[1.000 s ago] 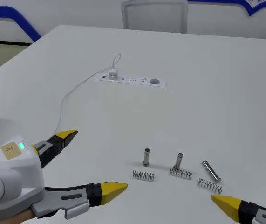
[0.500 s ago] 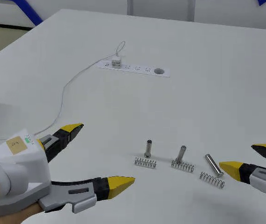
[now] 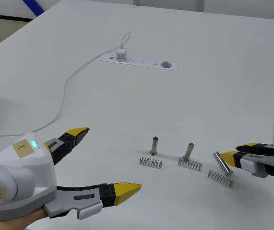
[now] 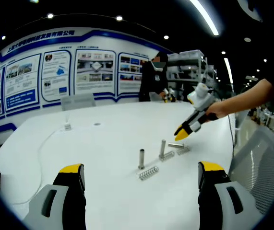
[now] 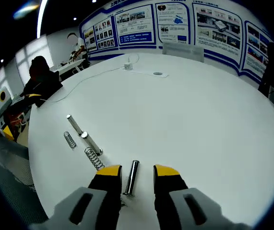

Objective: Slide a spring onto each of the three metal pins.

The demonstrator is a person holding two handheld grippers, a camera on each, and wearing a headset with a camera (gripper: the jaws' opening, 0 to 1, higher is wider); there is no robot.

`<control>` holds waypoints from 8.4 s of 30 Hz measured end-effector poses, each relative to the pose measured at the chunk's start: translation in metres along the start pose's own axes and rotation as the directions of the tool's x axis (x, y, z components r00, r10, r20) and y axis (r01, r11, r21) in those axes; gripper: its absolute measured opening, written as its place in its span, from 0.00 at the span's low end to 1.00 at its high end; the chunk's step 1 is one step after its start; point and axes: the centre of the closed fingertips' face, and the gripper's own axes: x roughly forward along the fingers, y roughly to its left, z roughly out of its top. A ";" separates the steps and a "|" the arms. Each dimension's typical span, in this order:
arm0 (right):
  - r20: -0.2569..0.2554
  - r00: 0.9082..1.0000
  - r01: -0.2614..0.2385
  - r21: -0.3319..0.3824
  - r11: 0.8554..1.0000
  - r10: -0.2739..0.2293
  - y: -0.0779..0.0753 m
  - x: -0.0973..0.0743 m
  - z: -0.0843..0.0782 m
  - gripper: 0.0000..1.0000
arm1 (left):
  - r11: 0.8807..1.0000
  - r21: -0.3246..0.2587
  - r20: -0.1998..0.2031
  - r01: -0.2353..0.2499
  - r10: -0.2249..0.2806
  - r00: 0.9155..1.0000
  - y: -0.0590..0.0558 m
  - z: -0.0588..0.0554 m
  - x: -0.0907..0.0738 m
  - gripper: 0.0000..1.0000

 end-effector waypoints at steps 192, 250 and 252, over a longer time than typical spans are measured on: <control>-0.043 0.983 -0.182 -0.327 0.927 0.177 0.034 -0.011 -0.053 0.10 | 1.000 -0.014 -0.116 0.028 -0.029 0.993 -0.004 -0.026 0.002 0.95; -0.073 0.919 -0.335 -0.663 0.670 0.387 0.139 -0.101 0.011 0.10 | 0.818 0.219 -0.167 0.533 -0.507 0.846 -0.140 0.036 0.066 0.27; -0.079 0.917 -0.340 -0.664 0.666 0.390 0.140 -0.101 0.010 0.10 | 0.812 0.225 -0.179 0.539 -0.509 0.842 -0.141 0.035 0.067 0.24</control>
